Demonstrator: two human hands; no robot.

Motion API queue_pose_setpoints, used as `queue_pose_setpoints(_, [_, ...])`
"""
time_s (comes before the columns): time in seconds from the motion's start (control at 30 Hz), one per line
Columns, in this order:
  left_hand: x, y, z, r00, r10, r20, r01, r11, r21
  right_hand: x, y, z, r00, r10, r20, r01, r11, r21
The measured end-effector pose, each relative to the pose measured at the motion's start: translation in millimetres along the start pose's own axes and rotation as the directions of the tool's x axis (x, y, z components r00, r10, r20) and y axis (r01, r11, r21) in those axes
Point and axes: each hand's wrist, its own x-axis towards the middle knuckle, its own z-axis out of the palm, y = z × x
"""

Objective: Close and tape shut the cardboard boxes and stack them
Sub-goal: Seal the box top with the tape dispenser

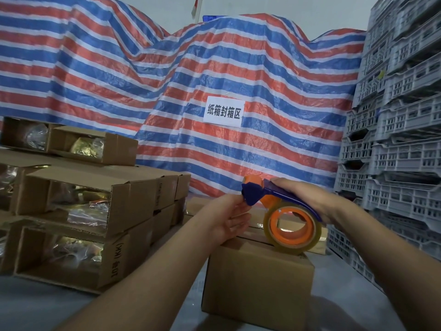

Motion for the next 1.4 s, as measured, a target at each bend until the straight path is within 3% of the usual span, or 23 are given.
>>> queue_pose_setpoints(0.13, [3.2, -5.9, 0.5, 0.997, 0.065, -0.047, -0.063, 0.997, 0.050, 0.2, -3.6, 0.5, 1.000, -0.001, 0.009, 0.001, 1.000, -0.014])
queue_pose_setpoints(0.27, [5.3, -12.0, 2.1, 0.984, 0.138, -0.113, -0.132, 0.989, 0.061, -1.2, -15.4, -5.4, 0.995, 0.056, 0.079, -0.040, 0.981, -0.187])
queue_pose_setpoints(0.43, [5.1, -10.4, 3.5, 0.973, 0.091, -0.213, -0.116, 0.987, -0.112, -0.8, -27.1, -8.1, 0.962, 0.207, 0.178, -0.171, 0.965, -0.198])
queue_pose_setpoints(0.57, [4.9, -9.1, 0.6, 0.962, 0.060, -0.266, -0.108, 0.979, -0.171, -3.0, -29.7, -2.9, 0.966, 0.188, 0.176, -0.137, 0.953, -0.271])
queue_pose_setpoints(0.63, [4.2, -5.6, -0.7, 0.950, 0.084, -0.301, -0.105, 0.993, -0.054, -5.7, -30.8, 1.3, 0.976, 0.162, 0.147, -0.111, 0.946, -0.303])
queue_pose_setpoints(0.67, [5.3, -4.4, -2.4, 0.932, 0.152, -0.330, -0.129, 0.988, 0.089, -6.5, -31.4, 2.9, 0.979, 0.157, 0.127, -0.110, 0.943, -0.314])
queue_pose_setpoints(0.7, [7.1, -2.4, -6.4, 0.900, 0.259, -0.351, -0.158, 0.943, 0.292, -7.3, -32.2, 4.1, 0.983, 0.155, 0.101, -0.114, 0.937, -0.331])
queue_pose_setpoints(0.77, [6.8, 1.5, -18.2, 0.828, 0.458, -0.323, -0.159, 0.744, 0.649, -7.0, -32.6, 5.3, 0.987, 0.148, 0.061, -0.115, 0.921, -0.371])
queue_pose_setpoints(0.83, [5.2, 3.3, -31.7, 0.847, 0.486, -0.218, -0.164, 0.627, 0.762, -4.6, -32.5, 6.8, 0.990, 0.128, 0.064, -0.090, 0.905, -0.416])
queue_pose_setpoints(0.97, [2.9, -0.9, -51.8, 0.877, 0.460, -0.141, -0.145, 0.532, 0.834, 4.0, -36.0, 14.9, 0.989, 0.122, 0.088, -0.057, 0.847, -0.529])
queue_pose_setpoints(1.1, [6.0, -12.3, -63.2, 0.909, 0.392, -0.144, -0.135, 0.603, 0.786, 12.5, -42.2, 25.7, 0.983, 0.124, 0.135, -0.014, 0.786, -0.618])
queue_pose_setpoints(1.27, [3.0, -23.0, -68.0, 0.958, 0.214, -0.190, -0.086, 0.848, 0.523, 20.1, -48.7, 38.5, 0.985, 0.129, 0.113, -0.002, 0.669, -0.743])
queue_pose_setpoints(1.4, [-1.2, -30.2, -71.8, 0.964, 0.163, -0.211, -0.066, 0.913, 0.403, 24.7, -52.3, 46.1, 0.983, 0.115, 0.143, 0.048, 0.590, -0.806])
